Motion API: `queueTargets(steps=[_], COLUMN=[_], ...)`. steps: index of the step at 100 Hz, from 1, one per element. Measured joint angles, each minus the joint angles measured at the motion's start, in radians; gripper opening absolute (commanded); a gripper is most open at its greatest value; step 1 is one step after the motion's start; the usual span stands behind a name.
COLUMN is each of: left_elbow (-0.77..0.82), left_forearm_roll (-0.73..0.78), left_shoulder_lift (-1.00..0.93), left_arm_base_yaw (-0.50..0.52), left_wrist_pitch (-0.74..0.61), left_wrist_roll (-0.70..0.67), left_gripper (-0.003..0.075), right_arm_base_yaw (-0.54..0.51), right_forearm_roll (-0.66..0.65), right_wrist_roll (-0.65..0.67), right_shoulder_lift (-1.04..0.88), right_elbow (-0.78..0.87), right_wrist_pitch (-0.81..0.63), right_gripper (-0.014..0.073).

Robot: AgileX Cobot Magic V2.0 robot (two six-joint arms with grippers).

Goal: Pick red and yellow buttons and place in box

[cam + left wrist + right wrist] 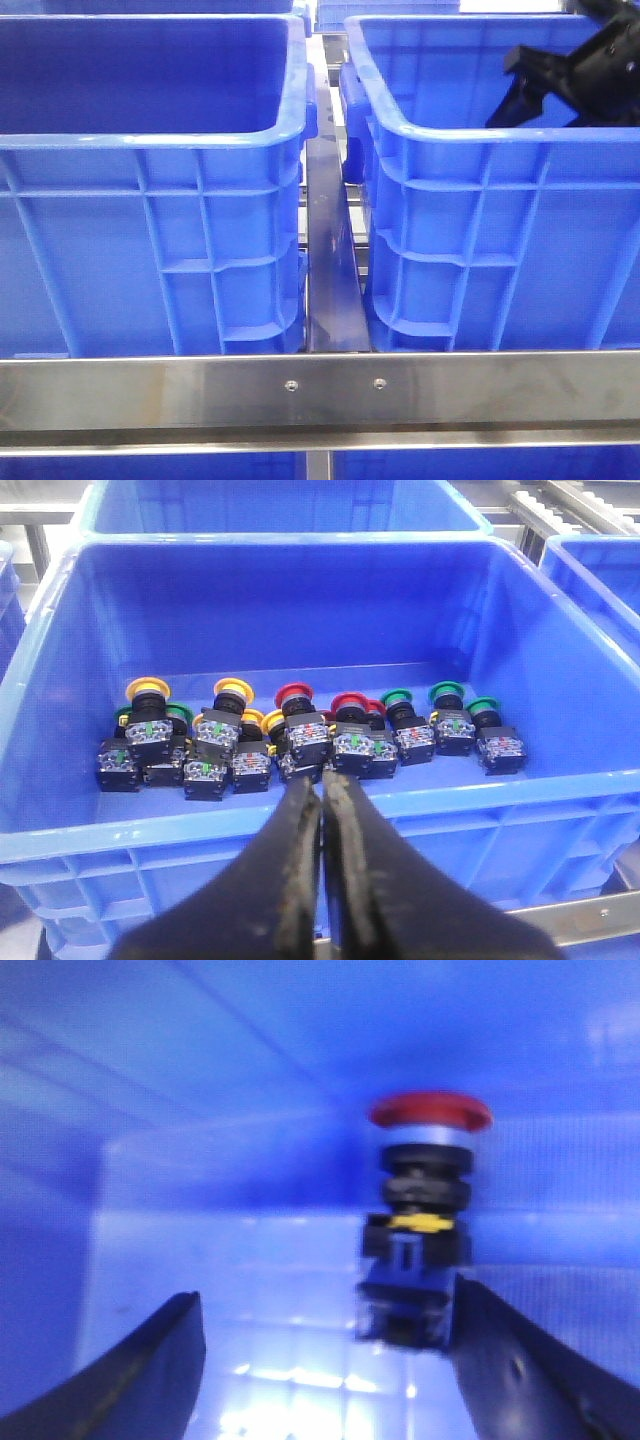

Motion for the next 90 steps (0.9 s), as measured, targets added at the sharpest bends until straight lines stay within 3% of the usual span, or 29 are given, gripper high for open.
queueTargets(steps=[40, 90], left_elbow=[0.000, 0.000], left_forearm_roll=[0.000, -0.002], left_shoulder_lift=[0.000, 0.000], left_arm_base_yaw=[0.000, 0.000], left_wrist_pitch=[0.000, 0.000], left_wrist_roll=[0.000, 0.000], left_gripper=[-0.0019, -0.0019], right_arm_base_yaw=[0.000, 0.000], right_forearm_roll=[-0.087, -0.152], right_wrist_roll=[0.000, 0.000], right_shoulder_lift=[-0.261, -0.774], right_elbow=[0.201, 0.439], right_wrist_pitch=[-0.072, -0.103], right_gripper=[0.0541, 0.0541])
